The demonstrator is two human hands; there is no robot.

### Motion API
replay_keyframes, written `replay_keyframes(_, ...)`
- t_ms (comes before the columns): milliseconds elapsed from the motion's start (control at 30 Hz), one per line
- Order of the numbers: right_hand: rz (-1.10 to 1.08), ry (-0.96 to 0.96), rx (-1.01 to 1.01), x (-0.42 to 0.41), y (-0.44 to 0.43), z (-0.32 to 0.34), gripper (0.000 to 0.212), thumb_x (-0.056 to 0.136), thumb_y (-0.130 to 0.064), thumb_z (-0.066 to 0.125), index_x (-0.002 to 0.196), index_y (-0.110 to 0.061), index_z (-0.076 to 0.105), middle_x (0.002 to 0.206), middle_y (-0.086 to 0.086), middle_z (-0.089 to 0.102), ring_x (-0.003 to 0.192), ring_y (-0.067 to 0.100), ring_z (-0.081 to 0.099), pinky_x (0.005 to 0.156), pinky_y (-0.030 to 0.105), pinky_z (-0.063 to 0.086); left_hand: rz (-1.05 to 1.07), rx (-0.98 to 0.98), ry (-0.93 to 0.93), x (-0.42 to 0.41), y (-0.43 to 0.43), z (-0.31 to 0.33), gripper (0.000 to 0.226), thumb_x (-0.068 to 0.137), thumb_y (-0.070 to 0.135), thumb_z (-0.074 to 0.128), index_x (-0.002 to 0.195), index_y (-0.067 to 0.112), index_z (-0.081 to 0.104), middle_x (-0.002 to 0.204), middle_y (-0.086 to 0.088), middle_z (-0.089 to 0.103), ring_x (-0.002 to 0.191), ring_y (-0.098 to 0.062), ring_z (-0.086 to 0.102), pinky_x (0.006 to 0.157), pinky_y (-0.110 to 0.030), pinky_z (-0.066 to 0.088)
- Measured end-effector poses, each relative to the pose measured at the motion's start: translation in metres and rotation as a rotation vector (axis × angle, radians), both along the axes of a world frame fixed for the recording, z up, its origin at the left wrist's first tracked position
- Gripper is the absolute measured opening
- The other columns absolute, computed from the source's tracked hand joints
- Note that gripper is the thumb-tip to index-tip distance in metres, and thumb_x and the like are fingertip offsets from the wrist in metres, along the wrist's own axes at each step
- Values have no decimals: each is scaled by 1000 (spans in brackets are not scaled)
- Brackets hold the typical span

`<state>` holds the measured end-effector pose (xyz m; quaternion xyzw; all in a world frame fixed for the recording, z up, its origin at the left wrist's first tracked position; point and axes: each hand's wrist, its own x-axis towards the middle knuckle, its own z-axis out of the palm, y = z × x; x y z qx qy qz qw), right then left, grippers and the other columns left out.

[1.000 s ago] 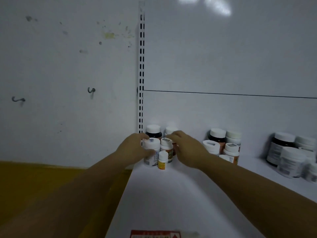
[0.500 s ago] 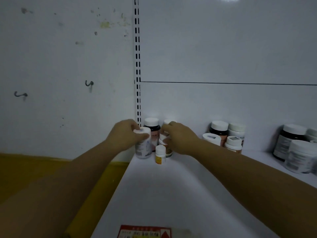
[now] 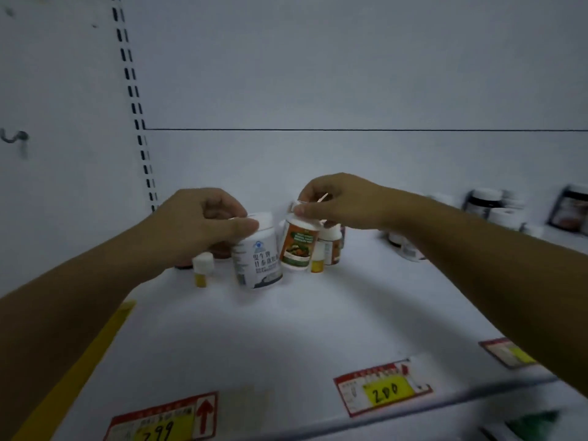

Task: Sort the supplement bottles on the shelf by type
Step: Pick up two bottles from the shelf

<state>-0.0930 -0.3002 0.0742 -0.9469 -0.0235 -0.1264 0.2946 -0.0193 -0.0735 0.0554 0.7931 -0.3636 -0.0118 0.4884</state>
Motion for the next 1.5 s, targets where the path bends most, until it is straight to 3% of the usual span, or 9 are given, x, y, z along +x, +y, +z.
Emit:
replay_keyframes(67, 10, 25, 2, -20, -22, -5, 25, 82, -39, 63, 98, -20, 63, 97, -4, 66, 84, 11, 64, 69, 26, 55, -35, 31, 14, -16, -22, -4, 17, 71, 29, 72, 85, 20, 68, 76, 7, 74, 65, -7, 70, 45, -12, 49)
replay_keyframes(200, 53, 59, 8, -65, -71, -12, 30, 83, -38, 62, 103, -17, 66, 95, -5, 69, 81, 8, 66, 67, 22, 57, -104, 48, 55, -49, -74, -11, 31, 63, 33, 73, 89, 17, 69, 82, 3, 76, 76, -12, 72, 62, -24, 59)
replay_keyframes(367, 118, 50, 3, -118, -139, -21, 28, 80, -38, 64, 102, -20, 66, 97, -8, 67, 80, 9, 67, 68, 25, 59, -132, 59, 58, -95, -148, -18, 45, 48, 45, 72, 87, 22, 70, 85, 4, 76, 77, -12, 72, 61, -23, 59)
replay_keyframes(467, 174, 56, -10, -138, -169, -27, 33, 79, -38, 65, 106, -19, 66, 97, -11, 66, 76, 1, 65, 60, 15, 54, -109, 71, 65, -116, -172, -18, 45, 47, 43, 74, 86, 22, 71, 84, 4, 76, 75, -12, 72, 58, -19, 56)
replay_keyframes(633, 235, 67, -95, -147, -187, -41, 34, 76, -42, 67, 106, -27, 65, 90, -23, 60, 78, 2, 63, 58, 4, 48, -59, 65, 91, -144, -185, -19, 45, 51, 39, 73, 90, 19, 69, 88, 4, 75, 80, -12, 72, 59, -17, 55)
replay_keyframes(1000, 305, 126, -188, -133, -175, -53, 28, 74, -46, 67, 97, -37, 56, 86, -25, 55, 84, -1, 57, 63, 12, 41, -21, 90, 87, -137, -177, -9, 44, 50, 42, 73, 87, 19, 71, 89, -1, 76, 81, -16, 72, 62, -21, 57)
replay_keyframes(1133, 286, 155, -230, -134, -175, -48, 52, 72, -57, 60, 119, -36, 51, 93, -26, 51, 92, 0, 55, 69, 14, 45, 26, -18, 26, -128, -178, 6, 36, 55, 35, 71, 86, 18, 69, 79, 4, 76, 72, -11, 72, 48, -11, 49)
replay_keyframes(1233, 215, 12, -103, -145, -179, -33, 78, 61, -70, 44, 132, -37, 39, 103, -22, 51, 95, -1, 54, 77, 18, 48, 60, -120, -37, -133, -192, 22, 35, 55, 38, 68, 85, 19, 68, 76, 12, 75, 67, -5, 71, 45, -8, 47)
replay_keyframes(1500, 120, -161, 18, -203, -248, -6, 52, 73, -35, 71, 121, -28, 51, 109, -9, 61, 86, 9, 66, 75, 29, 57, -92, -60, -129, -197, -290, 23, 41, 44, 46, 71, 79, 25, 69, 75, 13, 73, 65, -2, 70, 47, -6, 46)
